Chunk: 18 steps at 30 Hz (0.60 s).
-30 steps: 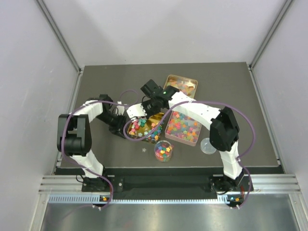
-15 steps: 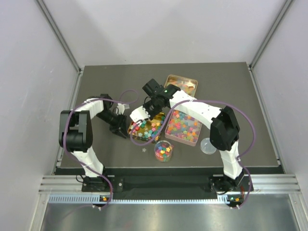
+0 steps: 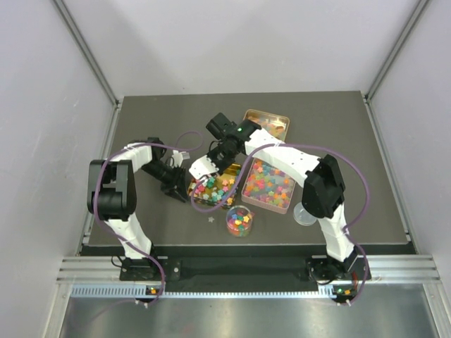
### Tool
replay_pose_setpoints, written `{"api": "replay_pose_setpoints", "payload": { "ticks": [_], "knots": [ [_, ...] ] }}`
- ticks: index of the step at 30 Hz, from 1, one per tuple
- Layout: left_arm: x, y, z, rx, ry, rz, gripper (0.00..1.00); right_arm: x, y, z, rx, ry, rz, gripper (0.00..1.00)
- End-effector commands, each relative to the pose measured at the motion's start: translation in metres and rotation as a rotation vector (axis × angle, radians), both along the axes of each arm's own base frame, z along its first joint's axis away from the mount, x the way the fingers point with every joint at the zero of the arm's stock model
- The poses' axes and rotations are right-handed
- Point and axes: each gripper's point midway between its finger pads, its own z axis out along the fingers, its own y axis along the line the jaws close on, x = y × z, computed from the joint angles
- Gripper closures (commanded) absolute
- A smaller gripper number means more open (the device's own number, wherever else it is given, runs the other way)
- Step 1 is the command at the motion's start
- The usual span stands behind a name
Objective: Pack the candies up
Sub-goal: Scoop the fake candies from the storage box.
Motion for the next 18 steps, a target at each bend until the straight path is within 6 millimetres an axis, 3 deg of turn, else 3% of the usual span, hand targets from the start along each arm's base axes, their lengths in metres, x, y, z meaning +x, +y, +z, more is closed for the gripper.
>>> {"api": "replay_pose_setpoints", "payload": {
  "ticks": [1, 5, 12, 18],
  "knots": [
    [0.019, -0.008, -0.003, -0.050, -0.073, 0.003, 0.74, -0.038, -0.008, -0.039, -0.056, 0.230, 0.043, 1.00],
    [0.020, -0.008, -0.001, -0.043, -0.074, -0.002, 0.74, -0.035, -0.013, -0.038, -0.040, 0.246, 0.017, 1.00],
    [0.020, -0.007, 0.001, -0.041, -0.085, -0.003, 0.74, 0.005, -0.035, -0.053, -0.050, 0.197, -0.096, 1.00],
    [0.021, -0.007, 0.003, -0.039, -0.096, -0.002, 0.74, 0.017, -0.045, -0.061, -0.075, 0.164, -0.064, 1.00]
  ]
}}
